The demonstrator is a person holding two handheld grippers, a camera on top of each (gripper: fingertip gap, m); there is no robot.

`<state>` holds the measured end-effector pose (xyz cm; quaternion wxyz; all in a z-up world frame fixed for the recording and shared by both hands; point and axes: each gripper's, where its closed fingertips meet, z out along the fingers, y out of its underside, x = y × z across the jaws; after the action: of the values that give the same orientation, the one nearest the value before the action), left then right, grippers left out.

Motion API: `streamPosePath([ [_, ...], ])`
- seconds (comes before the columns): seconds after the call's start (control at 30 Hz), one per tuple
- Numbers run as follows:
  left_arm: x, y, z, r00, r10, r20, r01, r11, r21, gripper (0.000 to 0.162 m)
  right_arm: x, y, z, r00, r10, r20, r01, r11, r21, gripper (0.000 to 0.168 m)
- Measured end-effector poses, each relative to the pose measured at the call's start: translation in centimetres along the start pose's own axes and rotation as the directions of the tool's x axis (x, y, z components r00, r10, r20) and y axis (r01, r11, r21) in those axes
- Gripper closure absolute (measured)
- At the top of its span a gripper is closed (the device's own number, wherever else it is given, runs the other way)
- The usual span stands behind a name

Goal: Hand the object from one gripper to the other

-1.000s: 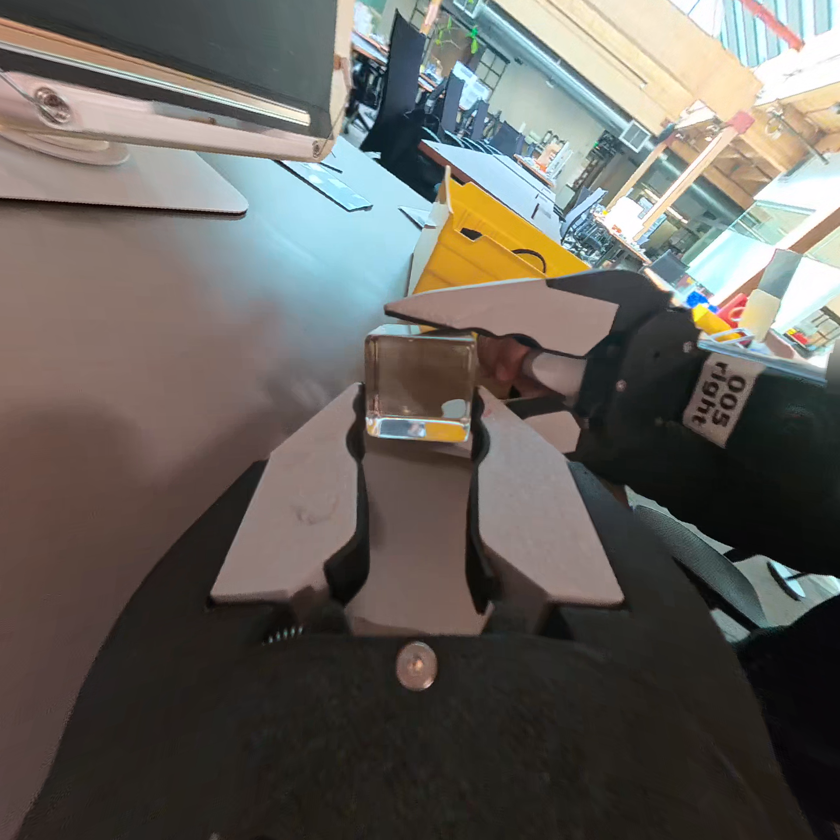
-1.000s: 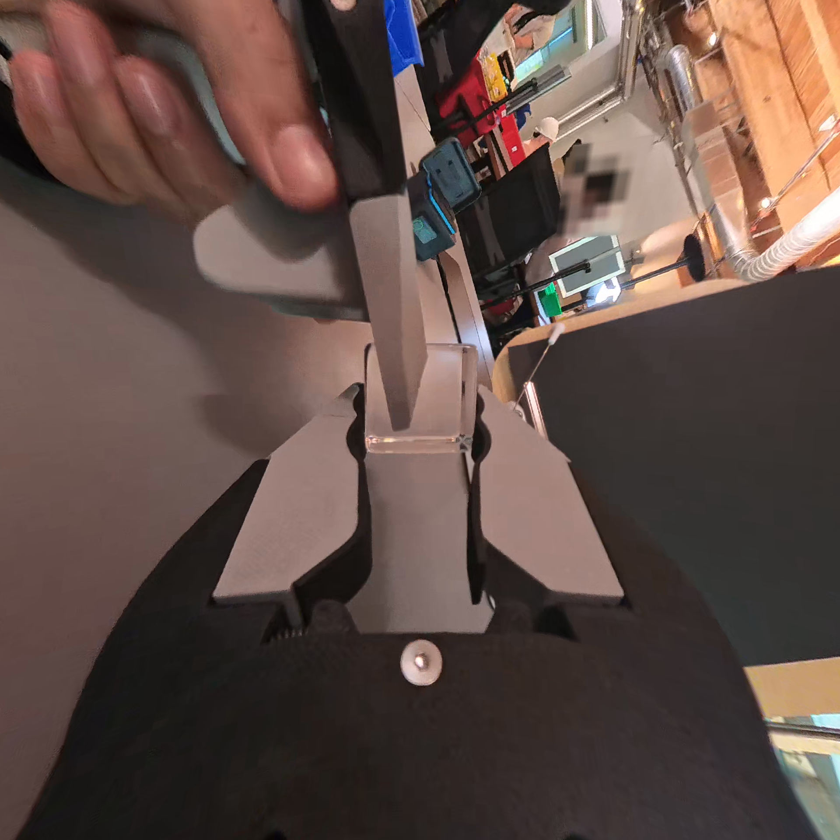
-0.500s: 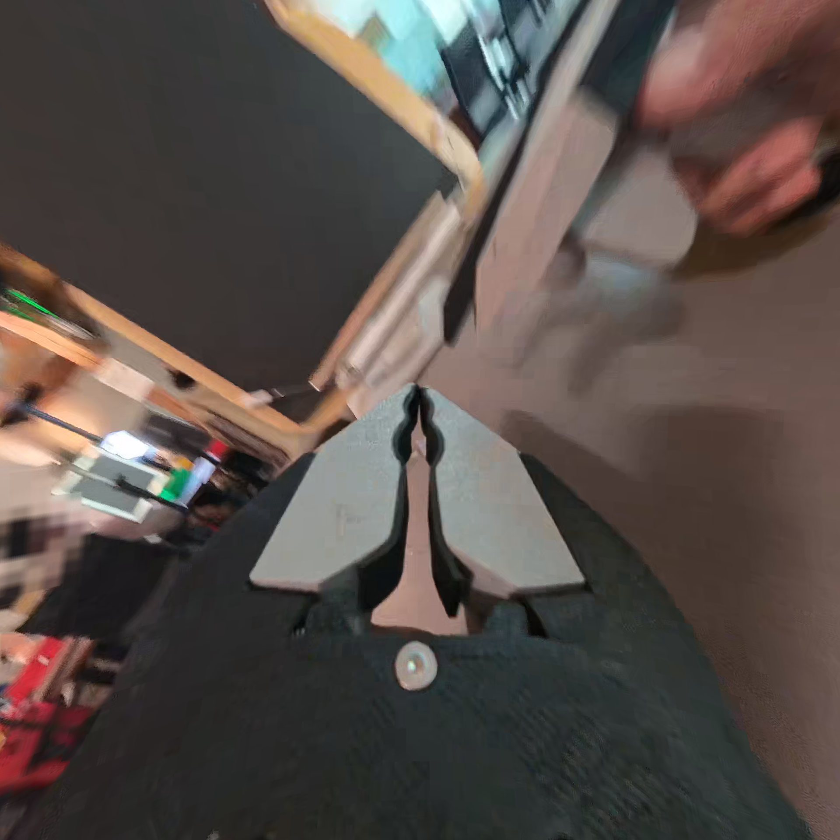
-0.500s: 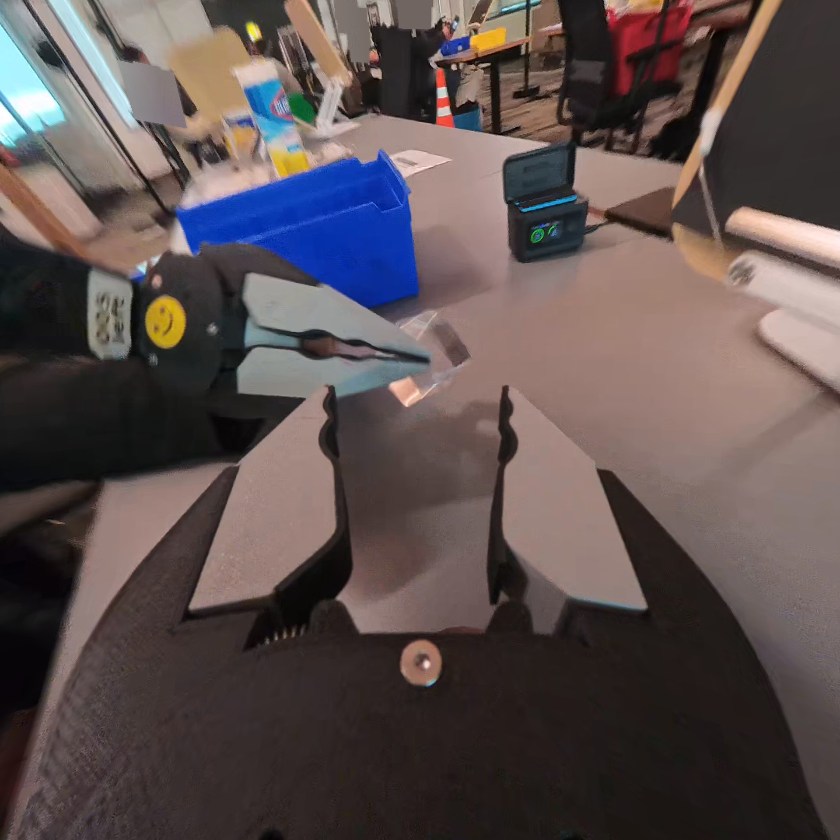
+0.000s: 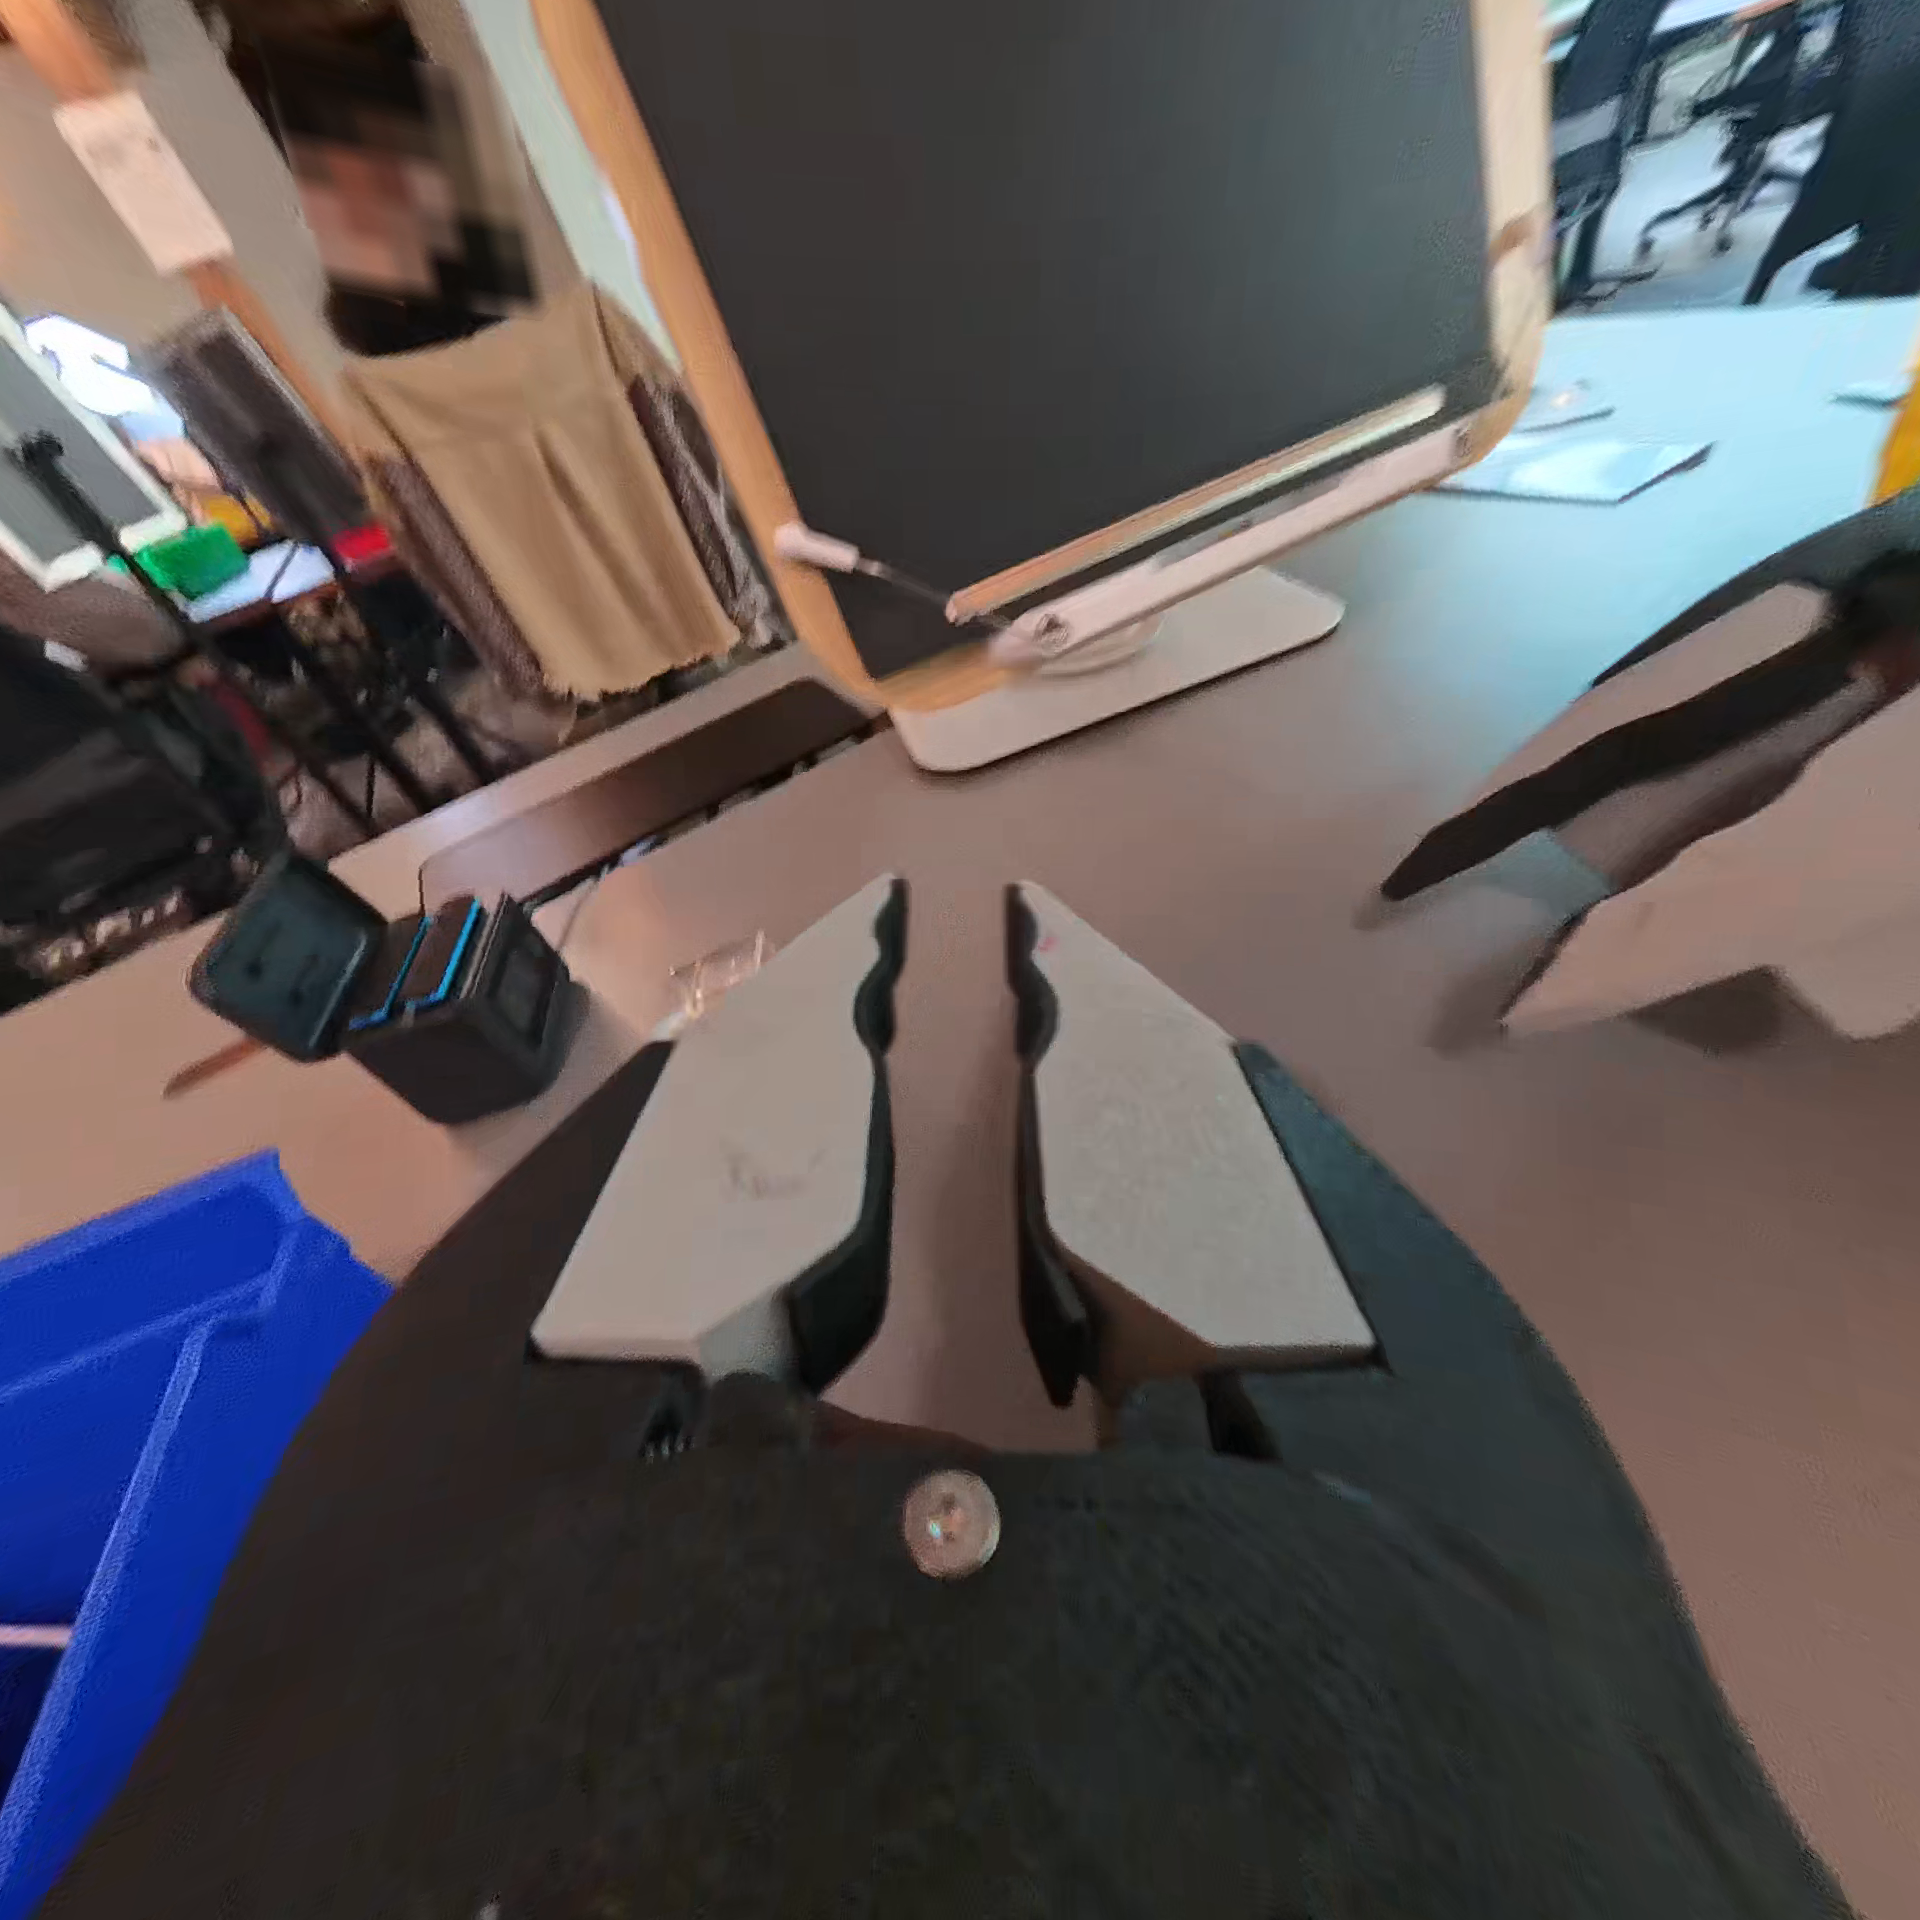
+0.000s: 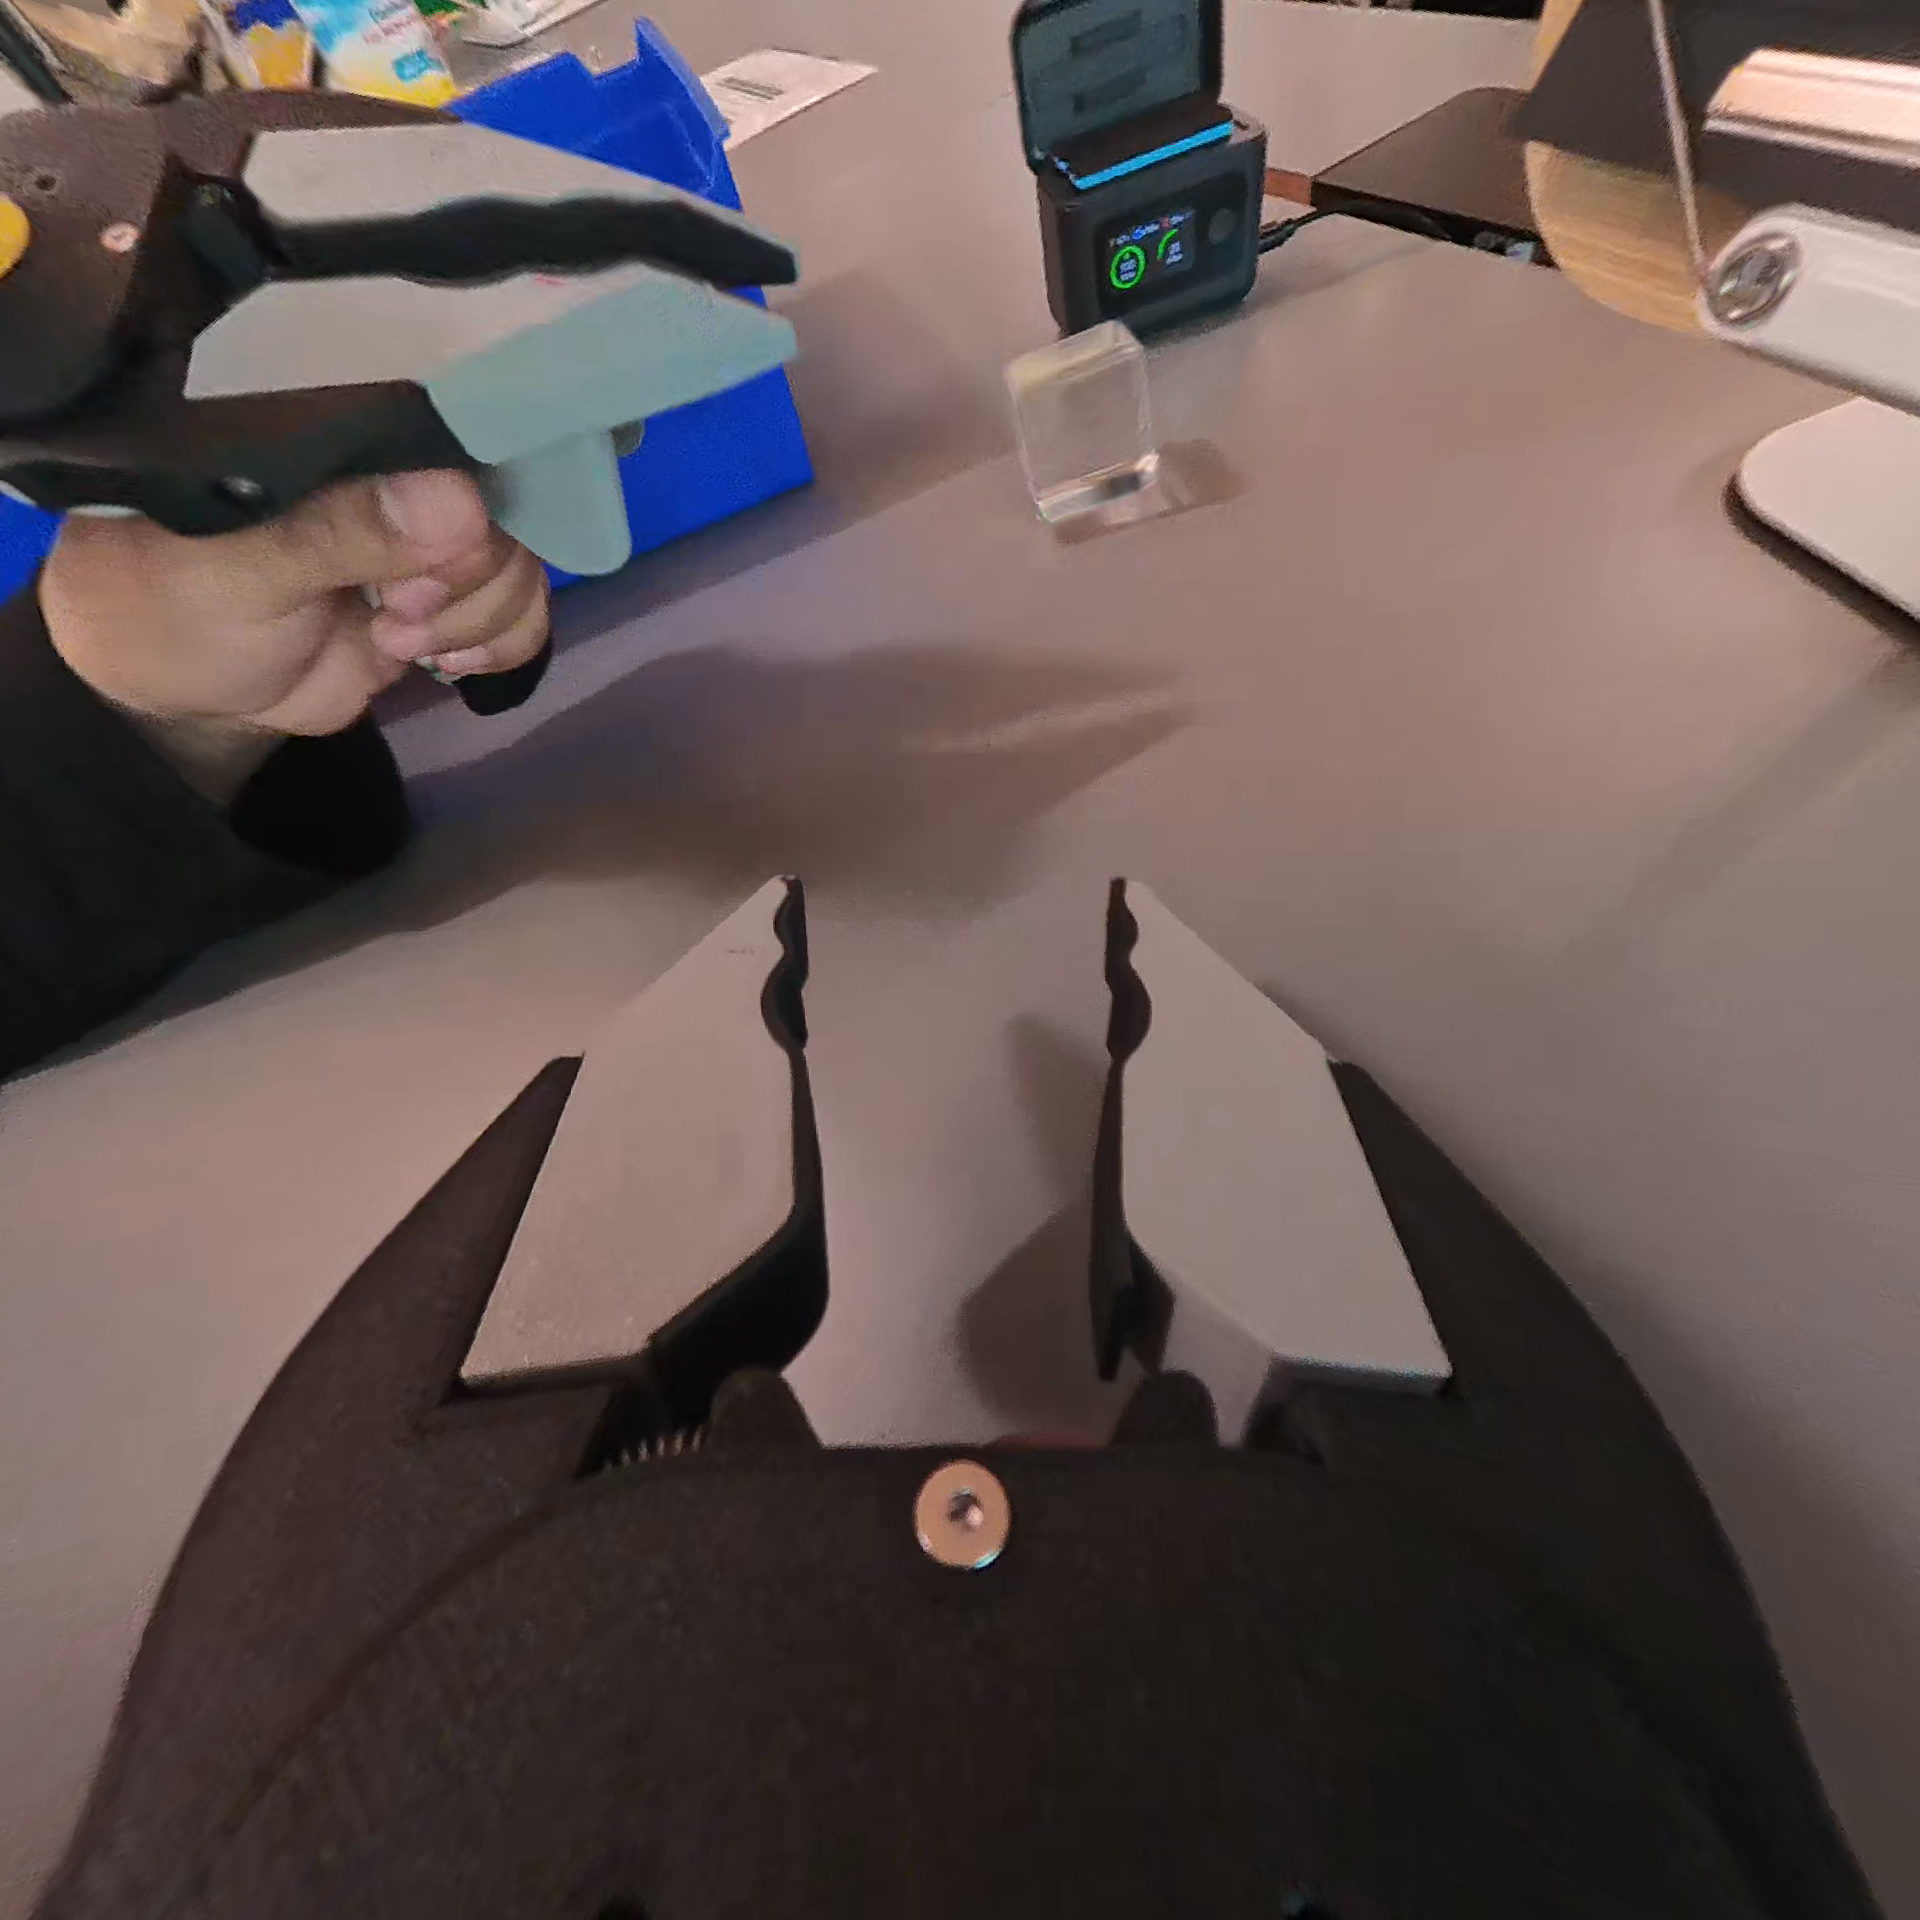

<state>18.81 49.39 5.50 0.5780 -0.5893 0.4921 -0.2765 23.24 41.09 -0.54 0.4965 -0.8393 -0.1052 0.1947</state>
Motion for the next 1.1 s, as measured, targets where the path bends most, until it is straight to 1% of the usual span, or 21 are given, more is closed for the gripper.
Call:
streamPosePath([
  [0.07,-1.4,1.6,0.5,0.997,0.002,0.078,0.005,0.996,-0.086,0.121,0.2,-0.1,0.0,0.999,-0.021,-0.026,0.021,1.000,0.006,0.114],
  [0.13,-2.0,3.5,0.9,0.994,-0.001,0.112,0.021,0.985,-0.172,0.099,0.4,-0.3,0.0,0.999,-0.032,-0.043,0.033,0.999,0.014,0.116],
  [0.2,-1.9,5.2,1.2,0.993,-0.042,0.113,0.069,0.968,-0.241,0.097,0.6,-0.4,-0.1,0.998,-0.031,-0.054,0.032,0.999,0.022,0.116],
  [0.27,-1.9,6.2,1.6,0.992,-0.074,0.101,0.099,0.955,-0.279,0.096,0.7,-0.6,-0.2,0.998,-0.029,-0.058,0.031,0.999,0.035,0.117],
  [0.33,-2.9,5.8,2.2,0.989,-0.075,0.130,0.107,0.960,-0.260,0.096,0.8,-0.7,-0.3,0.998,-0.024,-0.055,0.027,0.999,0.046,0.117],
  [0.4,-4.6,5.7,3.1,0.984,-0.035,0.175,0.087,0.950,-0.299,0.097,0.9,-0.8,-0.3,0.999,-0.016,-0.048,0.018,0.999,0.050,0.118],
  [0.57,-8.6,7.4,6.6,0.969,-0.111,0.222,0.203,0.868,-0.454,0.087,0.8,-1.0,-0.3,0.999,-0.018,-0.038,0.020,0.998,0.062,0.119],
  [0.63,-9.2,8.6,7.7,0.969,-0.123,0.212,0.220,0.818,-0.532,0.081,0.6,-1.2,-0.3,0.999,-0.022,-0.028,0.024,0.997,0.070,0.119],
  [0.7,-9.3,9.7,8.4,0.972,-0.124,0.202,0.224,0.757,-0.614,0.080,0.5,-1.3,-0.4,1.000,-0.024,-0.019,0.026,0.996,0.081,0.119],
  [0.77,-9.6,10.8,8.7,0.983,-0.063,0.173,0.167,0.704,-0.691,0.081,0.4,-1.4,-0.5,1.000,-0.022,-0.006,0.023,0.996,0.084,0.118],
  [0.8,-9.8,11.0,9.0,0.986,-0.059,0.156,0.153,0.695,-0.703,0.082,0.4,-1.4,-0.5,1.000,-0.023,-0.002,0.023,0.996,0.085,0.118],
  [0.87,-9.3,11.3,8.8,0.987,-0.129,0.096,0.157,0.650,-0.743,0.107,0.3,-1.4,-0.6,1.000,-0.028,0.003,0.028,0.996,0.084,0.118],
  [0.9,-8.9,11.4,8.7,0.983,-0.168,0.072,0.164,0.637,-0.753,0.114,0.2,-1.4,-0.6,0.999,-0.032,0.006,0.032,0.996,0.084,0.118],
  [0.97,-8.5,11.3,8.6,0.988,-0.149,0.024,0.117,0.651,-0.750,0.116,0.0,-1.6,-0.7,0.999,-0.039,0.012,0.038,0.995,0.090,0.119],
  [1.03,-7.2,10.9,8.5,0.991,-0.130,-0.045,0.053,0.667,-0.743,0.117,-0.1,-1.7,-0.8,0.999,-0.041,0.016,0.039,0.995,0.094,0.119],
  [1.1,-5.3,10.2,8.5,0.991,-0.045,-0.127,-0.058,0.708,-0.704,0.118,0.1,-1.6,-0.8,0.999,-0.031,0.019,0.029,0.995,0.093,0.119],
])
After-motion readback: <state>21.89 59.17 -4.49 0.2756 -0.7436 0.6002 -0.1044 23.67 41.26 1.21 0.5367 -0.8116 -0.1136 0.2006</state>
